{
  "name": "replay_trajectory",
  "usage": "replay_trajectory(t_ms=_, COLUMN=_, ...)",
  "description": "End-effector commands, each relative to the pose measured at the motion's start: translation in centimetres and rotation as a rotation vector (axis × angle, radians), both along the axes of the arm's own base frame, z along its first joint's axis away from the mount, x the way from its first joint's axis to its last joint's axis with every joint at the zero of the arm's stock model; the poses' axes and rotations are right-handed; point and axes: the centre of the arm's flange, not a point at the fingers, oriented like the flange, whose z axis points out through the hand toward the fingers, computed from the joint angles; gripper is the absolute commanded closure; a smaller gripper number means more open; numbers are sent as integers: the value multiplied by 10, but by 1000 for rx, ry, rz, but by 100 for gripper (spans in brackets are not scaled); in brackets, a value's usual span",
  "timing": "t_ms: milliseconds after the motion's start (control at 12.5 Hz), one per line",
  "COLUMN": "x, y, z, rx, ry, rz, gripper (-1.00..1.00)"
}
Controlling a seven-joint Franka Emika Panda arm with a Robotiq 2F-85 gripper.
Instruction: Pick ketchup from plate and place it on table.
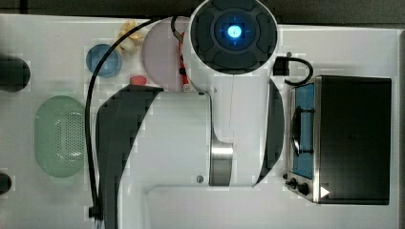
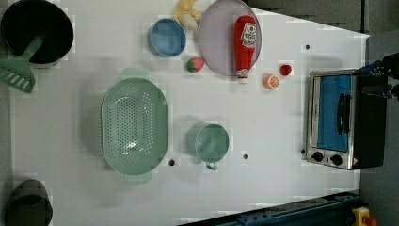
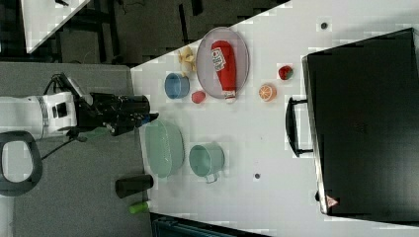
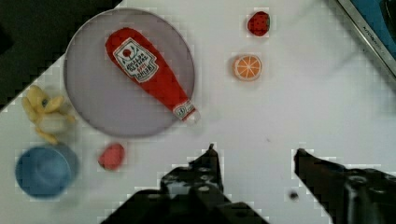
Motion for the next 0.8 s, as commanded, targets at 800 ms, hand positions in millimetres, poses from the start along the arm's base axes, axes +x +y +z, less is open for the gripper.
replay_trajectory(t_ms=800, x=5, y=5, z=-63, rx=27, ry=111, rz=106, gripper=-100)
